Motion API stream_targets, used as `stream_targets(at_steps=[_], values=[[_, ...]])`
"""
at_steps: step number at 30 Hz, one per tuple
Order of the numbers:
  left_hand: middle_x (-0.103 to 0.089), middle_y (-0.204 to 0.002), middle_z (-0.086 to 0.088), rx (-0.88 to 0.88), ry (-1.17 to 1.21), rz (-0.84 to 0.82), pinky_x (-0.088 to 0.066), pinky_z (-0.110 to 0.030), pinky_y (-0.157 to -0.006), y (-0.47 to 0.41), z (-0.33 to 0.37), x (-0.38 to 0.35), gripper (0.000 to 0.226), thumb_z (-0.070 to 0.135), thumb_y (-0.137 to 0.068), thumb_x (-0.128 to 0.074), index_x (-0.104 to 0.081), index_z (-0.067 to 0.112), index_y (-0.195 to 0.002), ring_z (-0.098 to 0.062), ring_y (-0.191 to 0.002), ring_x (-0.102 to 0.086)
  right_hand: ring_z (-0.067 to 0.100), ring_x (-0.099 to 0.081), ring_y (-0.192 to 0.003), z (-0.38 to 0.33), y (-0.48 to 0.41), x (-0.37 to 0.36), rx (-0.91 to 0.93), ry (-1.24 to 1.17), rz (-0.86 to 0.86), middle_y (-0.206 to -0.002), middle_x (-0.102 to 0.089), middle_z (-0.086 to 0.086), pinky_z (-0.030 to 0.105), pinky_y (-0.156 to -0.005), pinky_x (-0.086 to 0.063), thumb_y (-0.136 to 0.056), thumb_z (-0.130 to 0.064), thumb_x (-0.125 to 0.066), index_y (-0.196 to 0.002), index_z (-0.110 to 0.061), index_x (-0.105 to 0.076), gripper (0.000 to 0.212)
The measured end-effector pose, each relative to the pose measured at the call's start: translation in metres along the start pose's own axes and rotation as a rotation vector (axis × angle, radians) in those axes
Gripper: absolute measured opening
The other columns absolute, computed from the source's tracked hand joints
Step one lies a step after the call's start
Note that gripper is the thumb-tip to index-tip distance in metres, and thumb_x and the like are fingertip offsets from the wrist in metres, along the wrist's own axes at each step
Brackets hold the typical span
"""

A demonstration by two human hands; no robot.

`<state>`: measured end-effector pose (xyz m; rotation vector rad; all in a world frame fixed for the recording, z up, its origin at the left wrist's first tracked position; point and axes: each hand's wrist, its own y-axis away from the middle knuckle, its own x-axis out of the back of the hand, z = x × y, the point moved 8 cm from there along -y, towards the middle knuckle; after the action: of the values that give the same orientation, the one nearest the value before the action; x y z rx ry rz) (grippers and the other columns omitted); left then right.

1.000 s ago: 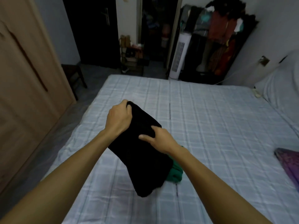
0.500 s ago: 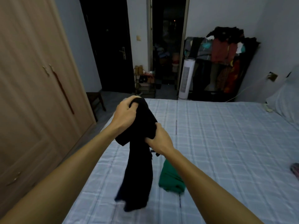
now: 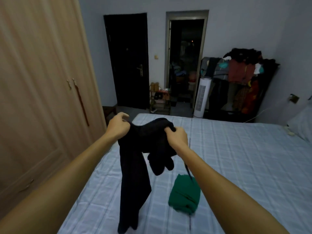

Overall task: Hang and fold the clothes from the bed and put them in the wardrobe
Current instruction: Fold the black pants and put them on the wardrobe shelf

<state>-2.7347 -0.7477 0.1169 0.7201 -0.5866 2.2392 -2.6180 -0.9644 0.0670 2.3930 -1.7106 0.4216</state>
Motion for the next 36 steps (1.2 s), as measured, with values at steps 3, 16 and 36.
stream_targets(at_steps=[3,16,36], values=[[-0.054,-0.121,-0.005,-0.158,0.017,-0.090,-0.044,-0.030,-0.083,0.016,0.031,-0.011,0.044,0.020,-0.088,-0.058,-0.048,0.019,-0.130,-0.021,-0.106,-0.054,0.026,-0.060,-0.076,-0.023,-0.010,-0.010,-0.259,-0.274,-0.023,-0.081,-0.061,0.008,0.038,-0.077,-0.054,-0.089,-0.032,-0.059,-0.086,-0.008,-0.058,0.024],[-0.069,-0.101,-0.006,0.034,0.721,-0.379,-0.051,-0.027,-0.076,0.013,0.057,-0.039,0.025,0.028,-0.098,-0.045,-0.063,0.013,-0.109,-0.019,-0.093,-0.065,0.012,-0.055,-0.067,-0.073,-0.005,-0.021,-0.092,-0.340,-0.161,-0.081,-0.062,0.001,0.020,-0.054,-0.043,-0.090,-0.023,-0.055,-0.097,-0.018,-0.064,0.013],[-0.068,-0.090,0.006,-0.098,0.179,-0.018,-0.053,-0.032,-0.078,-0.040,0.063,0.023,0.017,0.042,-0.081,-0.068,-0.067,0.029,-0.091,-0.014,-0.084,-0.063,0.011,-0.064,-0.086,-0.061,-0.007,-0.067,0.028,0.081,-0.419,-0.110,-0.061,0.002,0.024,-0.067,-0.053,-0.080,-0.015,-0.066,-0.141,-0.027,-0.030,0.072]])
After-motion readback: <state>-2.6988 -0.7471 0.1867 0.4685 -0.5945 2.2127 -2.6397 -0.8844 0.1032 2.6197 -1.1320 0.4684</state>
